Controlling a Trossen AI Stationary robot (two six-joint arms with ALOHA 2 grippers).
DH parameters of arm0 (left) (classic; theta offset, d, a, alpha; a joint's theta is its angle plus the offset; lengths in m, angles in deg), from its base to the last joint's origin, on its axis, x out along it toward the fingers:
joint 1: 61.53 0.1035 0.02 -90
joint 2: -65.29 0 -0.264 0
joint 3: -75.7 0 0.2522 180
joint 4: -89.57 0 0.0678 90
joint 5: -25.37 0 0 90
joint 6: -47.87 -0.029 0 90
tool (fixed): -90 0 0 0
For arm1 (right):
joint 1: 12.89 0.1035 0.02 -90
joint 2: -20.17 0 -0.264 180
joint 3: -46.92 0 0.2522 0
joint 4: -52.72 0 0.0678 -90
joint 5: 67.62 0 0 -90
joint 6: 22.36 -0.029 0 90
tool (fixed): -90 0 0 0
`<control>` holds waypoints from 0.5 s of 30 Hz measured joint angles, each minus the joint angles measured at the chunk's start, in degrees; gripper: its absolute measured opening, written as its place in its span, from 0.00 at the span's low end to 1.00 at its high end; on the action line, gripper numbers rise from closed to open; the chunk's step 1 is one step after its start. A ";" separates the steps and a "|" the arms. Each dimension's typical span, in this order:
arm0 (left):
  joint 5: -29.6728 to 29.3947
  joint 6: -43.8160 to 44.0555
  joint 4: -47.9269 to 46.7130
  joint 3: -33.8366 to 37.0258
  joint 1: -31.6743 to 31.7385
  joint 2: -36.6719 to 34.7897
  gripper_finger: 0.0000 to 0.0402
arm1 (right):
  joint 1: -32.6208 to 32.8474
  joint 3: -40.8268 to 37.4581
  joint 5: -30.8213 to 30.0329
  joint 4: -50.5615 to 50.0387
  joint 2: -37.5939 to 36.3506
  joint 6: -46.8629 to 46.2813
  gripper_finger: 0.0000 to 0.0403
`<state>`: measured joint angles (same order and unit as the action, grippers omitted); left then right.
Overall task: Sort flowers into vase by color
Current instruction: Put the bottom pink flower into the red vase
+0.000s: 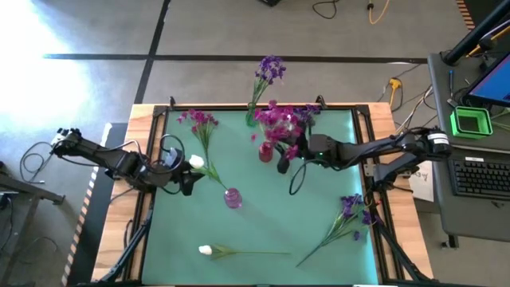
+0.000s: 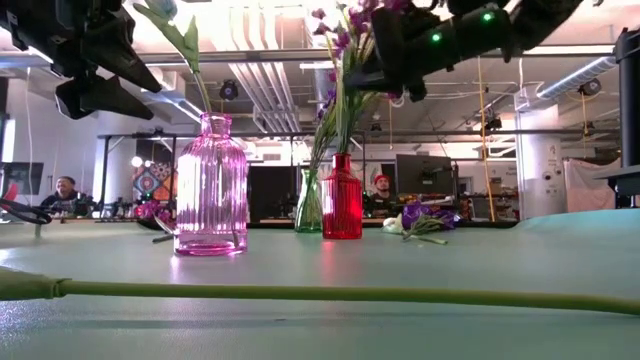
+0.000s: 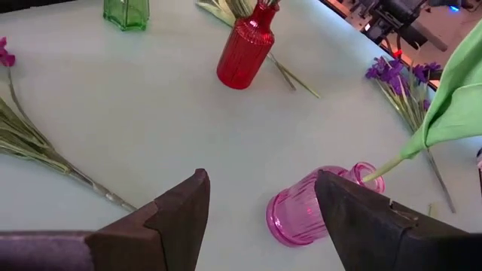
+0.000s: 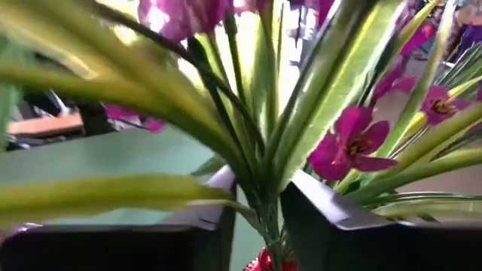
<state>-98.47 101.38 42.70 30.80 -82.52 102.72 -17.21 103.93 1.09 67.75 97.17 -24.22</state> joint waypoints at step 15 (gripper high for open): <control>0.83 -0.28 -0.52 0.02 0.00 0.00 0.58 | -0.64 3.95 -3.39 -6.91 1.53 -2.17 0.07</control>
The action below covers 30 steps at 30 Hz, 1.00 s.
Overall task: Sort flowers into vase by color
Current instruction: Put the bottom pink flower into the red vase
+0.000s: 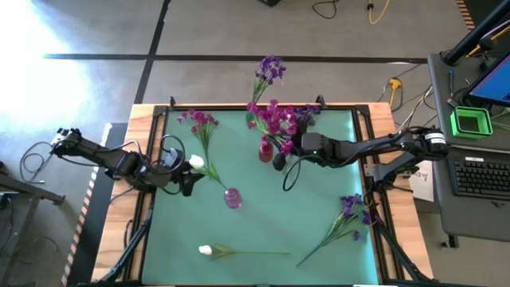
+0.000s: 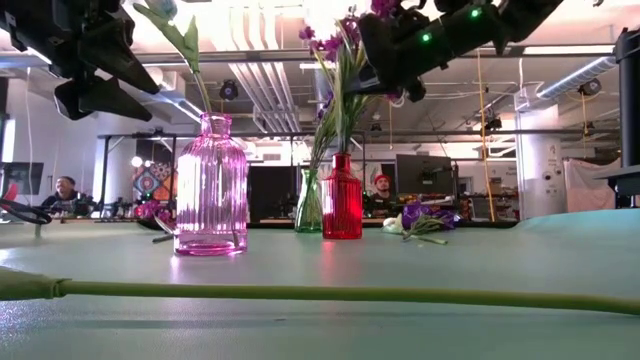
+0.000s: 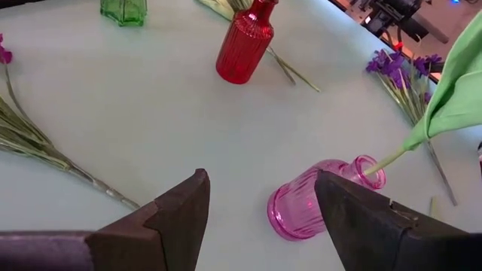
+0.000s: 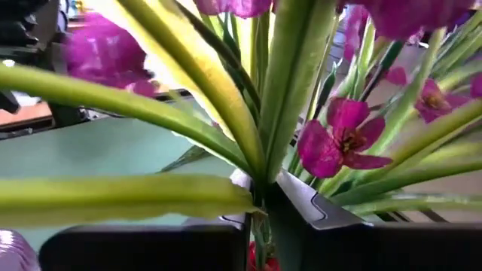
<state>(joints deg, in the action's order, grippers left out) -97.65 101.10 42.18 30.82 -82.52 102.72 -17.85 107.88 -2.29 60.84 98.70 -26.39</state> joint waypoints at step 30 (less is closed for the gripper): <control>0.31 0.02 -0.74 0.00 0.00 0.09 0.58 | -0.58 0.04 2.15 -3.39 5.03 -1.15 0.18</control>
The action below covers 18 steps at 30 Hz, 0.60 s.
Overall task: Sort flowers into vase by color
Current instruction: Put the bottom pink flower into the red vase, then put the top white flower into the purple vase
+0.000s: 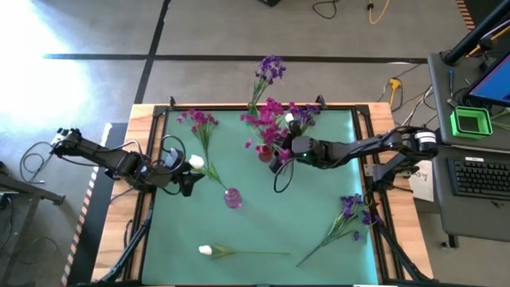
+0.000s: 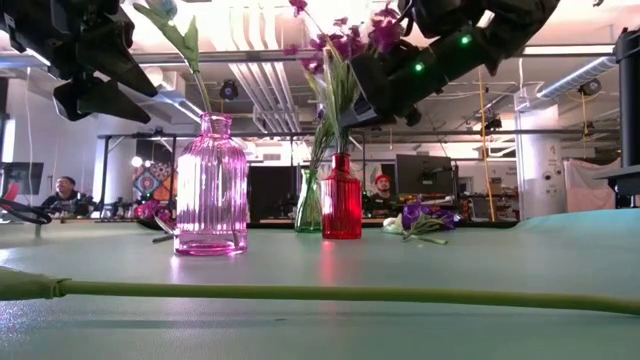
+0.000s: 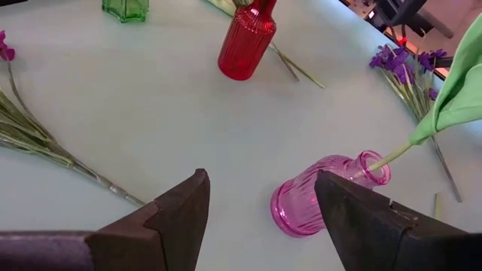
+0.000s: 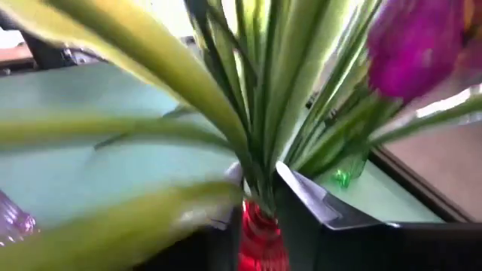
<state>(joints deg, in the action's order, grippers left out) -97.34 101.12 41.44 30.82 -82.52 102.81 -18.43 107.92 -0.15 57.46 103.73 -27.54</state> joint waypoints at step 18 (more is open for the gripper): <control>-1.15 3.29 -0.34 -2.29 0.15 0.02 0.58 | 1.74 -0.04 0.08 -17.71 -10.30 -7.30 0.49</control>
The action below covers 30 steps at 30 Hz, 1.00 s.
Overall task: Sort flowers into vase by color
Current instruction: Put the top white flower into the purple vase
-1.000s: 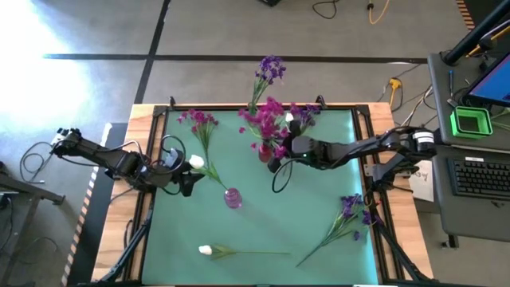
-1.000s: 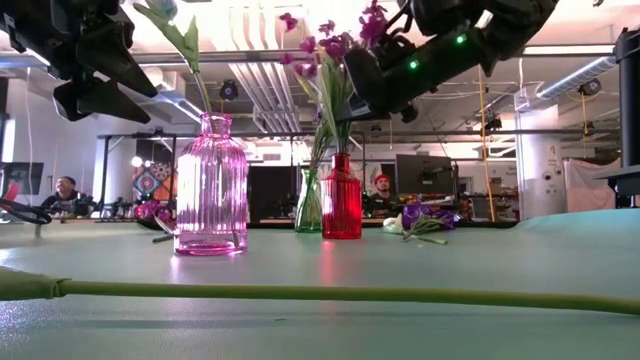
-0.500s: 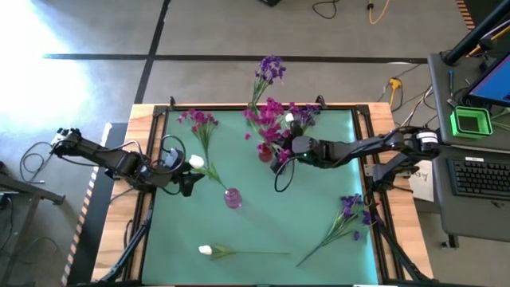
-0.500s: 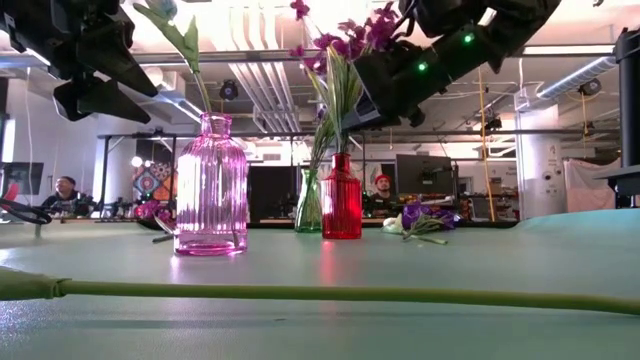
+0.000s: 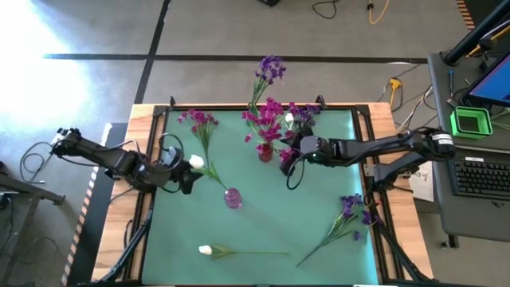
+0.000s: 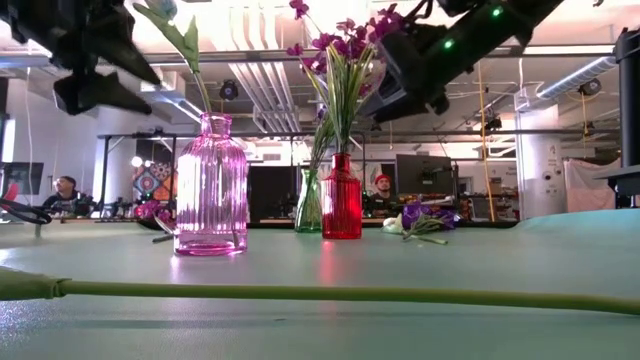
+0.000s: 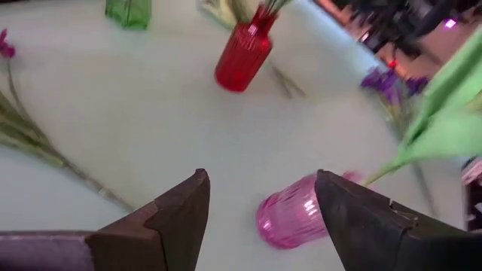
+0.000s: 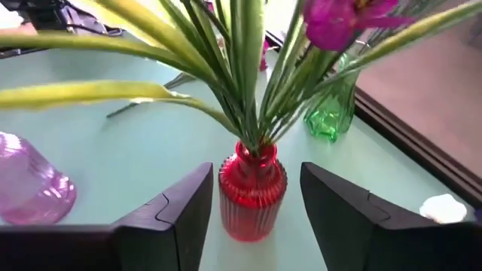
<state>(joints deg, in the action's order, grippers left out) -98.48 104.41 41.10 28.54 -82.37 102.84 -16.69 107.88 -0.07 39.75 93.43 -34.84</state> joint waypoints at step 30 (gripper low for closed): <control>-9.80 -3.07 -26.75 -23.16 0.62 9.31 0.58 | 5.06 -0.02 2.75 -35.32 -7.01 -32.45 0.48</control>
<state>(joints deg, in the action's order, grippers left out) -108.29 101.34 14.35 5.38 -81.75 112.15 -11.63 107.86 2.68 4.43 86.42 -67.29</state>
